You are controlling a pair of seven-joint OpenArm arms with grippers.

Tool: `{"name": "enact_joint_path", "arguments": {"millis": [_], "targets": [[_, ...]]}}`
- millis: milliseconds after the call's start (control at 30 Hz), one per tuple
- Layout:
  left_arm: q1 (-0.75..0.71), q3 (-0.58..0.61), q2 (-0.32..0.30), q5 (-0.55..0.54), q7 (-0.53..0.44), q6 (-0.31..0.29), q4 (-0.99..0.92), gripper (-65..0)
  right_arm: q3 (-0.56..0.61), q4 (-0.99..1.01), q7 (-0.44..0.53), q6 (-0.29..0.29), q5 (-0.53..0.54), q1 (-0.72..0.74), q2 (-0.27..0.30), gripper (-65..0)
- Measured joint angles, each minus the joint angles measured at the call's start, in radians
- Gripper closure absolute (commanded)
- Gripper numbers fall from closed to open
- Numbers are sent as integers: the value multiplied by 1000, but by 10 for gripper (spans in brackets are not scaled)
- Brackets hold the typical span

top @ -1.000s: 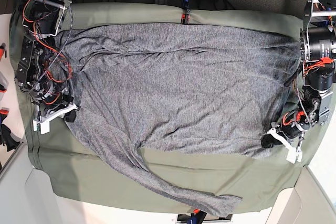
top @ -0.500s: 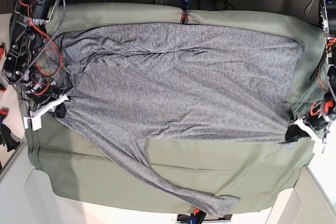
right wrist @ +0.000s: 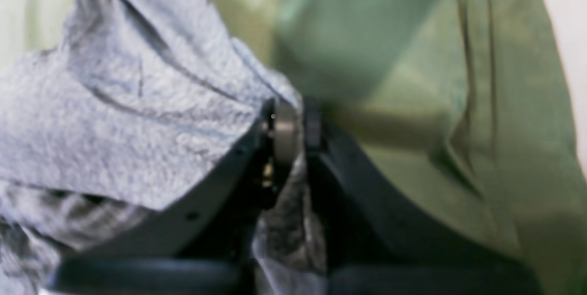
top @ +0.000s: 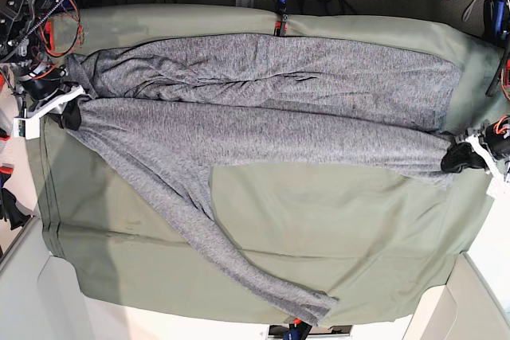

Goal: Fold the T-shirt properly
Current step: 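Lift the hem with both grippers and fold it over toward the collar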

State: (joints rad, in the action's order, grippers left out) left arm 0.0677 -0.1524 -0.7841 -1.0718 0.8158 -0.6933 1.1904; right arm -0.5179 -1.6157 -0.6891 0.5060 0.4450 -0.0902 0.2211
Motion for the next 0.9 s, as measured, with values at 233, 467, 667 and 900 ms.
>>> {"name": "enact_joint_path", "arguments": {"millis": [233,467,667,900], "targets": [[-79,-2,27,37,-9,0,18,0,-18,0,5,-1,0,-14,0,-62],[-87,-2,64,37,-8,0,18,-171,-19,0,15,-5,79,-13,1,-312],[-86,-2,64,36,-15,0,18,-171,-21,0,34,-6,93,12,-2,-312],[-86,-2,64,36,-16,0,18,-171,53,-1,40,7,98,167,-53,-312]]}}
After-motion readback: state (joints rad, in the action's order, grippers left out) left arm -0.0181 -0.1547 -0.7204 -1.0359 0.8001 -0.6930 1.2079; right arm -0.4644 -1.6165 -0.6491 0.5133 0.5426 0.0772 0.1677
